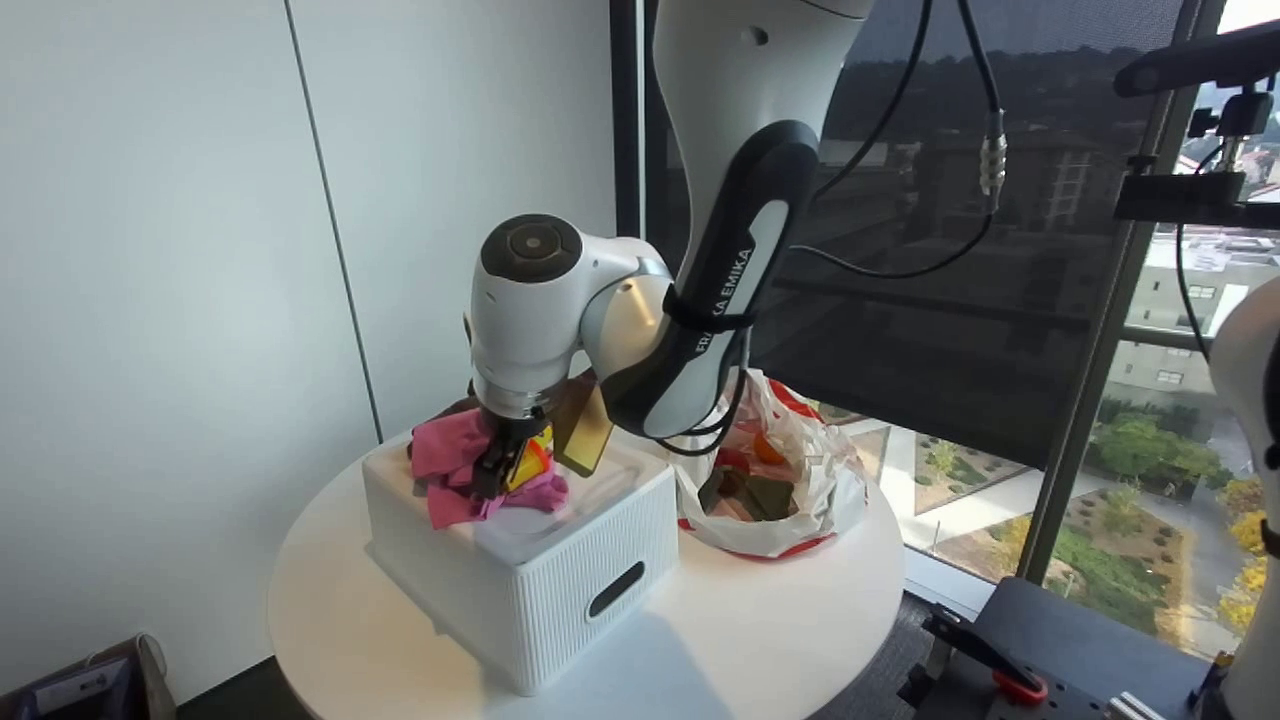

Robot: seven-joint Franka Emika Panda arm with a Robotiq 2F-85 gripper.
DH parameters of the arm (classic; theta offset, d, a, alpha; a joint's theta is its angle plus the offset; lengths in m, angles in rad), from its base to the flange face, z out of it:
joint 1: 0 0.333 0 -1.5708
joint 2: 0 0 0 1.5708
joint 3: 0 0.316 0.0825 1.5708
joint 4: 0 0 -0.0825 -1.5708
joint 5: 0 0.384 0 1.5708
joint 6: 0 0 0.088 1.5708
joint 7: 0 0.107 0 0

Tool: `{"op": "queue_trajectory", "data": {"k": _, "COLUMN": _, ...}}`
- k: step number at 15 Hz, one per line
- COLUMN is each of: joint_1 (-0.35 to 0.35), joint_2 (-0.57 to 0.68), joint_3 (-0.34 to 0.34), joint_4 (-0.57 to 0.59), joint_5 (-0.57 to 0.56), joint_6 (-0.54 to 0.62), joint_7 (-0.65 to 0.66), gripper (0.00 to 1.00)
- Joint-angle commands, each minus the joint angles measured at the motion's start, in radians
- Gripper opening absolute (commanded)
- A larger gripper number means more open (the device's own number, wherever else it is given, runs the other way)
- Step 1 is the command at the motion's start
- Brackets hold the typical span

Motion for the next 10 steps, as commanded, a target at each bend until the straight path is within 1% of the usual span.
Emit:
{"op": "queue_trajectory", "data": {"k": 1, "joint_1": 0.052, "joint_2": 0.037, "joint_3": -0.057, "joint_4": 0.023, "joint_5": -0.056, "joint_6": -0.01, "joint_7": 0.07, "gripper": 1.0}}
{"op": "queue_trajectory", "data": {"k": 4, "joint_1": 0.077, "joint_2": 0.055, "joint_3": -0.089, "joint_4": 0.023, "joint_5": -0.091, "joint_6": -0.008, "joint_7": 0.085, "gripper": 1.0}}
{"op": "queue_trajectory", "data": {"k": 5, "joint_1": 0.087, "joint_2": 0.061, "joint_3": -0.101, "joint_4": 0.025, "joint_5": -0.103, "joint_6": -0.003, "joint_7": 0.095, "gripper": 0.75}}
{"op": "queue_trajectory", "data": {"k": 6, "joint_1": 0.094, "joint_2": 0.062, "joint_3": -0.11, "joint_4": 0.024, "joint_5": -0.113, "joint_6": -0.001, "joint_7": 0.101, "gripper": 0.73}}
{"op": "queue_trajectory", "data": {"k": 8, "joint_1": 0.104, "joint_2": 0.062, "joint_3": -0.121, "joint_4": 0.022, "joint_5": -0.13, "joint_6": 0.001, "joint_7": 0.108, "gripper": 0.58}}
{"op": "queue_trajectory", "data": {"k": 9, "joint_1": 0.108, "joint_2": 0.063, "joint_3": -0.126, "joint_4": 0.022, "joint_5": -0.133, "joint_6": 0.001, "joint_7": 0.112, "gripper": 0.49}}
{"op": "queue_trajectory", "data": {"k": 10, "joint_1": 0.111, "joint_2": 0.064, "joint_3": -0.13, "joint_4": 0.021, "joint_5": -0.136, "joint_6": 0.001, "joint_7": 0.112, "gripper": 0.43}}
